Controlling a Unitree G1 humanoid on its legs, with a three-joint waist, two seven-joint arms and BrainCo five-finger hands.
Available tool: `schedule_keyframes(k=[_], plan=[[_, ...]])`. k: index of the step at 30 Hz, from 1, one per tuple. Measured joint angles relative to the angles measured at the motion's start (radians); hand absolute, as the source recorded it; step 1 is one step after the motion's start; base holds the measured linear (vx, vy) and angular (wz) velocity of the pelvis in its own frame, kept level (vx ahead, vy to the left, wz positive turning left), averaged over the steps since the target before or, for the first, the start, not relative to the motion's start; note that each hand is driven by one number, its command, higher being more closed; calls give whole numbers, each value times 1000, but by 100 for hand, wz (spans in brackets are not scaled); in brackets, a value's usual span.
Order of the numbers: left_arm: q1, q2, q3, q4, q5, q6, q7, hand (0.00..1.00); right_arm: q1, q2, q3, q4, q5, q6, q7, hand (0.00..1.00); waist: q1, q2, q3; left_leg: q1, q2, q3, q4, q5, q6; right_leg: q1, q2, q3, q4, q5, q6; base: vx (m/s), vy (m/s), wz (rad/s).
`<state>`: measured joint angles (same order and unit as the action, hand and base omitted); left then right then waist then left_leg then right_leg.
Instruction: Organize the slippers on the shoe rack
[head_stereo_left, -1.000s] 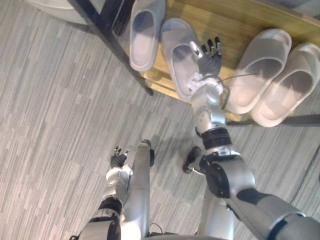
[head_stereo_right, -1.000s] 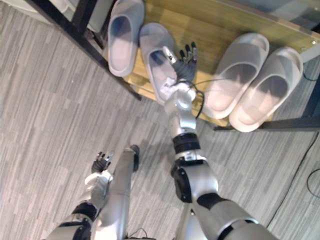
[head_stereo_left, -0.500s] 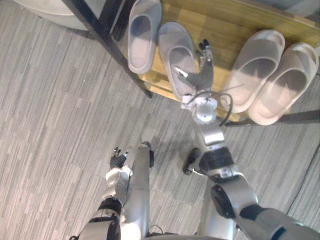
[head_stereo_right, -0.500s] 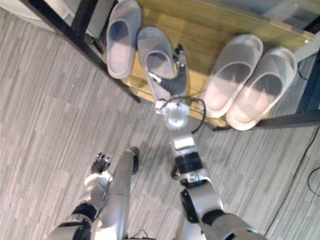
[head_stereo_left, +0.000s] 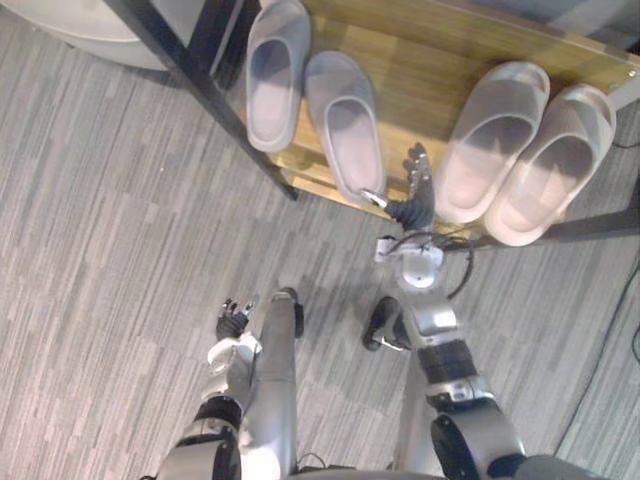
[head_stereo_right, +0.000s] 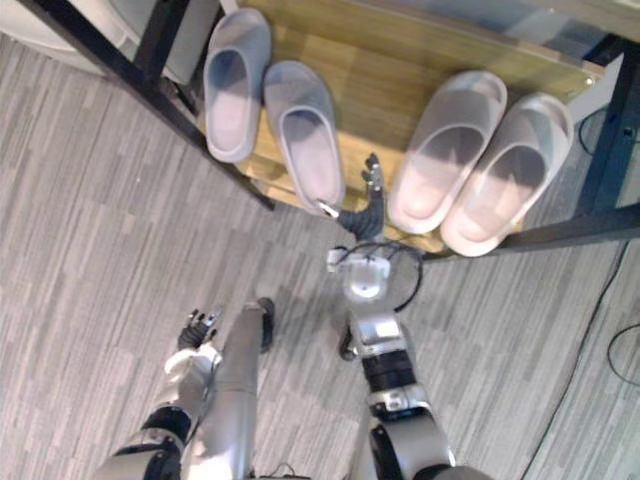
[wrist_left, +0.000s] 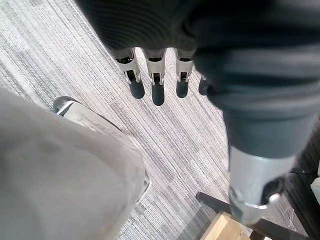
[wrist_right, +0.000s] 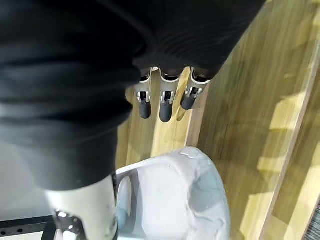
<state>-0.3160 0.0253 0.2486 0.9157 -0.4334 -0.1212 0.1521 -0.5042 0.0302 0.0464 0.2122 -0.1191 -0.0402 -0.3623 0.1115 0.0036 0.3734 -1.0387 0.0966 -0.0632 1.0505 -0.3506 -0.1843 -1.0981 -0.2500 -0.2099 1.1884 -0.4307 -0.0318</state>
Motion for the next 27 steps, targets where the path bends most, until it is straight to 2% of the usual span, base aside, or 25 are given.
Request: schedule_keyframes(k=[12, 27], plan=[[-17, -1, 3, 19, 0, 0, 1, 0, 9, 0, 14, 12, 5, 0, 10, 0, 0, 0, 0, -1, -13, -5, -20, 13, 0, 0, -14, -7, -2, -1, 1, -2, 0, 3], [-18, -7, 5, 27, 0, -1, 1, 0, -177, 14, 37, 175, 95, 1, -3, 0, 1, -1, 1, -22, -37, -31, -25, 29, -6, -4, -41, -32, 14, -14, 2, -14, 10, 8]])
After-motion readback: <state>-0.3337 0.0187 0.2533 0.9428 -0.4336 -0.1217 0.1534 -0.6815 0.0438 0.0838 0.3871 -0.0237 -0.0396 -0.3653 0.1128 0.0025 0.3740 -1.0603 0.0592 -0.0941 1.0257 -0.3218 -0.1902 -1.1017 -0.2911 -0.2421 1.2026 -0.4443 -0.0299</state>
